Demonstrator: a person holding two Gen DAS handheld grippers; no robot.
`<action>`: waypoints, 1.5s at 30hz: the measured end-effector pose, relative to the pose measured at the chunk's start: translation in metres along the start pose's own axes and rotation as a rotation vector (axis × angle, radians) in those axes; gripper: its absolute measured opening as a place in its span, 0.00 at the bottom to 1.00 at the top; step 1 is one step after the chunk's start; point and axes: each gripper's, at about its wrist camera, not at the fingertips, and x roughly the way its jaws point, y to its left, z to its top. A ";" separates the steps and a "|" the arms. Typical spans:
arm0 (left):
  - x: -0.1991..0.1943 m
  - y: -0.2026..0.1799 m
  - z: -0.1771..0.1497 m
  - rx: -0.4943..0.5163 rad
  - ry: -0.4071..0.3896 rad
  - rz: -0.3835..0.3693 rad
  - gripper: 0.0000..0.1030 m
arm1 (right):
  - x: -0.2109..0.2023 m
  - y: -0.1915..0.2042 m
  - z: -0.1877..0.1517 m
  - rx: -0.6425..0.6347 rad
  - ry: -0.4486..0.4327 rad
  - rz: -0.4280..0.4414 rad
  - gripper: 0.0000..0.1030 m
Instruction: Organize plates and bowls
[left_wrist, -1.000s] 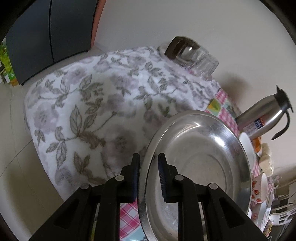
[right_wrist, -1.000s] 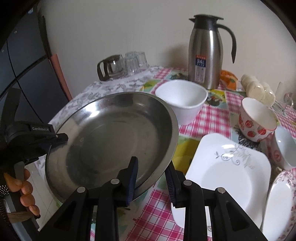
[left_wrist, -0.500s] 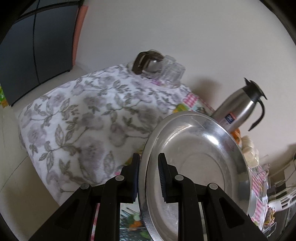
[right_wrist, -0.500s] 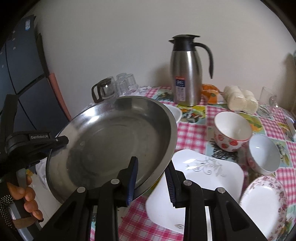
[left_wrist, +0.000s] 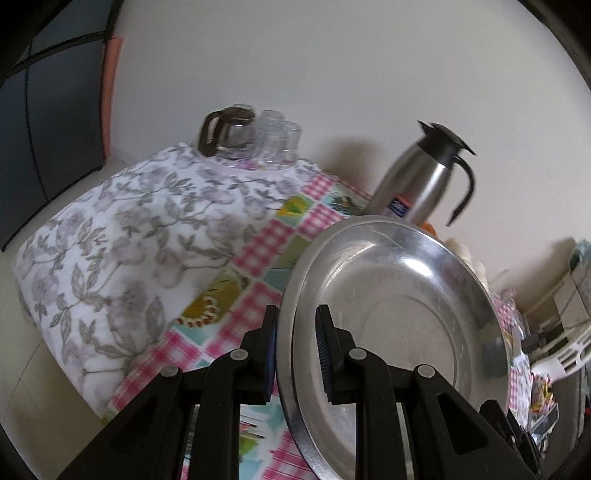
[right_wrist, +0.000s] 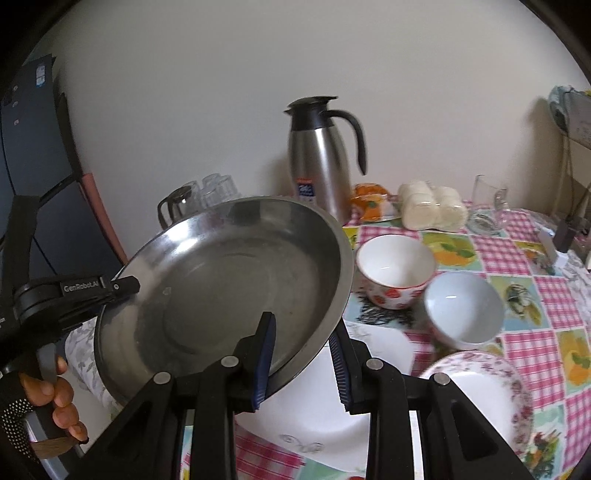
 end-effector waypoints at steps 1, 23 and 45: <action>0.000 -0.004 -0.001 0.008 0.001 -0.008 0.20 | -0.002 -0.003 0.001 0.002 -0.003 -0.005 0.30; -0.004 -0.085 -0.039 0.177 0.040 -0.081 0.20 | -0.053 -0.079 -0.005 0.068 -0.038 -0.108 0.30; 0.051 -0.060 -0.055 0.138 0.251 -0.004 0.20 | 0.007 -0.078 -0.032 0.086 0.197 -0.116 0.30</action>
